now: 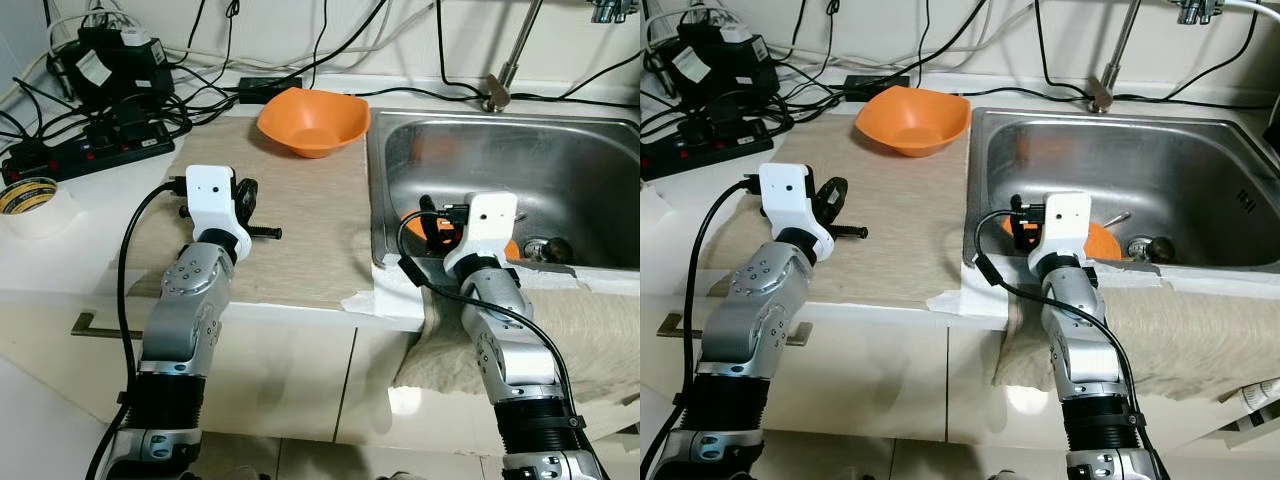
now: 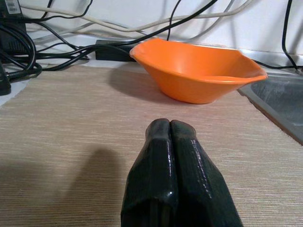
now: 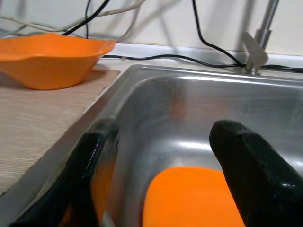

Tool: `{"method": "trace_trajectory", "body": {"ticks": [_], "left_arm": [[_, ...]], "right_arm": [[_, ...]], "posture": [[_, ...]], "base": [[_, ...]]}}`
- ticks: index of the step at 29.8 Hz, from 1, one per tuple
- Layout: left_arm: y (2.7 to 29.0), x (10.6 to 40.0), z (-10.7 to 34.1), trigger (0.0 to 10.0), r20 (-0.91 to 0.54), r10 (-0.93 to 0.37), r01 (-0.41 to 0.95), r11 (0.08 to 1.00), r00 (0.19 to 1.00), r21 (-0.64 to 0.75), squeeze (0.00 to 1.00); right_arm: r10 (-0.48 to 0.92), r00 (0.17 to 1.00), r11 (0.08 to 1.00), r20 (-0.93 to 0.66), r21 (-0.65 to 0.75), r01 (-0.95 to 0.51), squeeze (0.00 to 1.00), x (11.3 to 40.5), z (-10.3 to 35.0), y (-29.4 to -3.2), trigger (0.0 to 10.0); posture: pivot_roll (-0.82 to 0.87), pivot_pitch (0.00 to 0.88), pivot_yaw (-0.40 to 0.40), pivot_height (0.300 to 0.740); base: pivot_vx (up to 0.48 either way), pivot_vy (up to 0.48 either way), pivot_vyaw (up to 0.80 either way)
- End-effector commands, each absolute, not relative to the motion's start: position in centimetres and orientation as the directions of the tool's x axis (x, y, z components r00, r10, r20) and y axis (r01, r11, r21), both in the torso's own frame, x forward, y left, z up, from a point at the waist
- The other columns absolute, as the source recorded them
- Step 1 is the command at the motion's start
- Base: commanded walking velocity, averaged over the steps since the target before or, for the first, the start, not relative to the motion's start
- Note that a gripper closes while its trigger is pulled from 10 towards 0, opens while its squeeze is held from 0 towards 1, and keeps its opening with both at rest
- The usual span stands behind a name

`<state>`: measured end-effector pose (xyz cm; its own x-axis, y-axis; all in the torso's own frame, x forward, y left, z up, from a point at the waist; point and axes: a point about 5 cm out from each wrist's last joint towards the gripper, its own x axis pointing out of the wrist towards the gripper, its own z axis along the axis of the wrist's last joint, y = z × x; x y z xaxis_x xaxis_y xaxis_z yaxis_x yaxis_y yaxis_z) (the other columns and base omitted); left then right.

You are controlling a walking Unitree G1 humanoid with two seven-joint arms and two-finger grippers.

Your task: Kitchen organization

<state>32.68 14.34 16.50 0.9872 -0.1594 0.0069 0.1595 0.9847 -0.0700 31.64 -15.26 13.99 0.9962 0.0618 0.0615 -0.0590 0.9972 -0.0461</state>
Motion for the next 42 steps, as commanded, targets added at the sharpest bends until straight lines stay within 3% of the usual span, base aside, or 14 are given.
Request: {"method": "trace_trajectory", "body": {"ticks": [1, 42], "left_arm": [[14.4, 33.0, 17.0, 10.0, 0.022, -0.166, 0.167, 0.984, 0.986, -0.060, 0.00], [11.8, 33.0, 17.9, 10.0, 0.080, -0.309, 0.307, 0.951, 0.948, 0.036, 0.00]], "right_arm": [[0.070, 0.994, 0.997, 0.082, -0.052, -0.066, 0.00, 32.0, 14.7, -15.2, 10.0], [0.034, 0.992, 0.993, 0.119, -0.118, -0.020, 0.00, 32.3, 14.2, -15.3, 10.0]], "posture": [[0.00, 0.000, 0.000, 0.732], [-0.01, 0.000, 0.027, 0.732]], "base": [[0.000, 0.000, 0.00], [0.000, 0.000, 0.00]]}}
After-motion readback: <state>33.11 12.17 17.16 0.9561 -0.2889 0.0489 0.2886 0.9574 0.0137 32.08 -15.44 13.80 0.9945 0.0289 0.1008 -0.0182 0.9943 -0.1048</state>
